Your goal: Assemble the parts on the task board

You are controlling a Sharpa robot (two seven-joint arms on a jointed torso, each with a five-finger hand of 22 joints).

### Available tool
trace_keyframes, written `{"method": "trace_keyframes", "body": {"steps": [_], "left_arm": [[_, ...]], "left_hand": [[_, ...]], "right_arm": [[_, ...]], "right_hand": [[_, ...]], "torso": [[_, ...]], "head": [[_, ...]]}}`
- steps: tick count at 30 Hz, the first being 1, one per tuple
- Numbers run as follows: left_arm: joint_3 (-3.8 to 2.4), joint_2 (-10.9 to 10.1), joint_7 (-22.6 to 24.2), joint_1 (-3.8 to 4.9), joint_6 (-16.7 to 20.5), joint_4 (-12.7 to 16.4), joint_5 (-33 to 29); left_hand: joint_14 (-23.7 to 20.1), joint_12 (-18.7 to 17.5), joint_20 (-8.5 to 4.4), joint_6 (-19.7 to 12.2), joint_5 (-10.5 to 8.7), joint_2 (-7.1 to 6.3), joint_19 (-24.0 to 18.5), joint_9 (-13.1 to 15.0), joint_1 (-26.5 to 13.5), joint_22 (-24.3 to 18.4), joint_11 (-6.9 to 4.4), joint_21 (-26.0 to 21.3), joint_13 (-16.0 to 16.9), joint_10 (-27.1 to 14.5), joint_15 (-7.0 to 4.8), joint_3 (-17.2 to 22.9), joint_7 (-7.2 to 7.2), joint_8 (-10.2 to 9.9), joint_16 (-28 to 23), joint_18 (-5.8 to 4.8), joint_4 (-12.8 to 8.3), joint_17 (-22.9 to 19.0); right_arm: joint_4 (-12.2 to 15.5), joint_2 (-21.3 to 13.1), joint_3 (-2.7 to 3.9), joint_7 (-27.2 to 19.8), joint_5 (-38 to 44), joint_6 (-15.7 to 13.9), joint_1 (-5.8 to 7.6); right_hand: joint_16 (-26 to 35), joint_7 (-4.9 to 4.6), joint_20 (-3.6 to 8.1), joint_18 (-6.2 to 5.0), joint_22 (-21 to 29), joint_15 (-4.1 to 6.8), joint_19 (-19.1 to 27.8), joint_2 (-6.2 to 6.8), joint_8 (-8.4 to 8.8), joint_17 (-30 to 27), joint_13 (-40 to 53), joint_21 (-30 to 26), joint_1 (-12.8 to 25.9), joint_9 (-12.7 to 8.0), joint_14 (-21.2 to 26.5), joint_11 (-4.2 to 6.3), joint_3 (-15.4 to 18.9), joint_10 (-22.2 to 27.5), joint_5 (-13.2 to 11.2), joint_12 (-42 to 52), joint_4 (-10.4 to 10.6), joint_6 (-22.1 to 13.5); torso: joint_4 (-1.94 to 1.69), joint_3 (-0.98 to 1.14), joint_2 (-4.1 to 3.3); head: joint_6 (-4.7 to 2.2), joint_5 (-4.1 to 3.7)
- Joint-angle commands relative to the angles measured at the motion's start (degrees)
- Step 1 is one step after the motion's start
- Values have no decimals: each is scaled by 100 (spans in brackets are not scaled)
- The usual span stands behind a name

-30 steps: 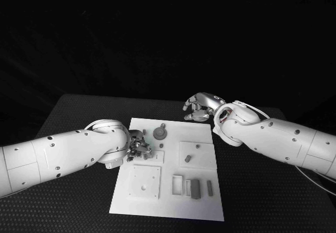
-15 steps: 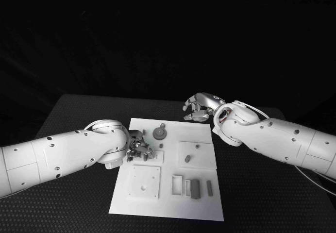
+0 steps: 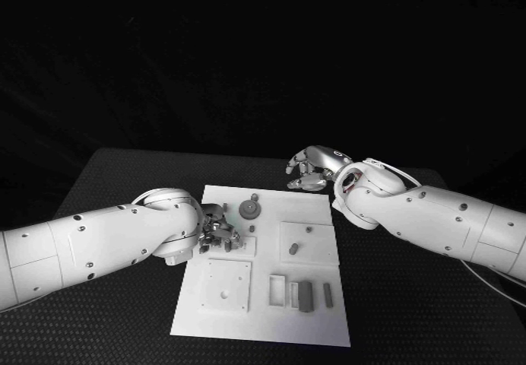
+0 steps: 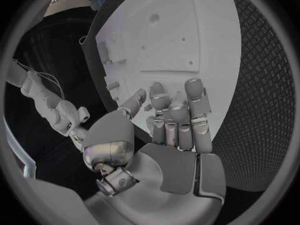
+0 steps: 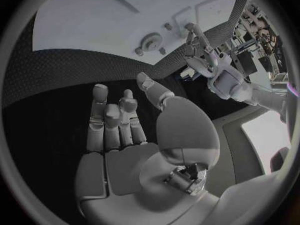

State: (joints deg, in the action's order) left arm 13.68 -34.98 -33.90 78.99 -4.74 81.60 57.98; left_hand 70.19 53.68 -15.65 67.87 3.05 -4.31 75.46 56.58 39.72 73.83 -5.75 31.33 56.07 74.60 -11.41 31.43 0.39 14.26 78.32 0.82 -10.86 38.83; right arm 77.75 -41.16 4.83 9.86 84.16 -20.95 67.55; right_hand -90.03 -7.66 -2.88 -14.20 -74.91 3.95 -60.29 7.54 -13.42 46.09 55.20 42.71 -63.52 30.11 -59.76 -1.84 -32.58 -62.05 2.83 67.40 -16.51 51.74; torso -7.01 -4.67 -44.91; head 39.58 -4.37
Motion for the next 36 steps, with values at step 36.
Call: {"method": "trace_keyframes", "body": {"steps": [36], "left_arm": [[-3,-7,234,-3,487,-27,-93]], "left_hand": [[-143,15,-3,-59,-27,337,-64,108,789,80,38,-175,-36,-137,15,-429,58,-226,80,57,-581,-182]], "right_arm": [[3,5,3,-49,8,70,-11]], "right_hand": [[32,-47,3,-79,-91,39,28,-19,-19,-7,-10,-21,-65,-1,21,18,38,39,-1,-24,-1,2]], "torso": [[2,1,-3]], "head": [[3,-7]]}}
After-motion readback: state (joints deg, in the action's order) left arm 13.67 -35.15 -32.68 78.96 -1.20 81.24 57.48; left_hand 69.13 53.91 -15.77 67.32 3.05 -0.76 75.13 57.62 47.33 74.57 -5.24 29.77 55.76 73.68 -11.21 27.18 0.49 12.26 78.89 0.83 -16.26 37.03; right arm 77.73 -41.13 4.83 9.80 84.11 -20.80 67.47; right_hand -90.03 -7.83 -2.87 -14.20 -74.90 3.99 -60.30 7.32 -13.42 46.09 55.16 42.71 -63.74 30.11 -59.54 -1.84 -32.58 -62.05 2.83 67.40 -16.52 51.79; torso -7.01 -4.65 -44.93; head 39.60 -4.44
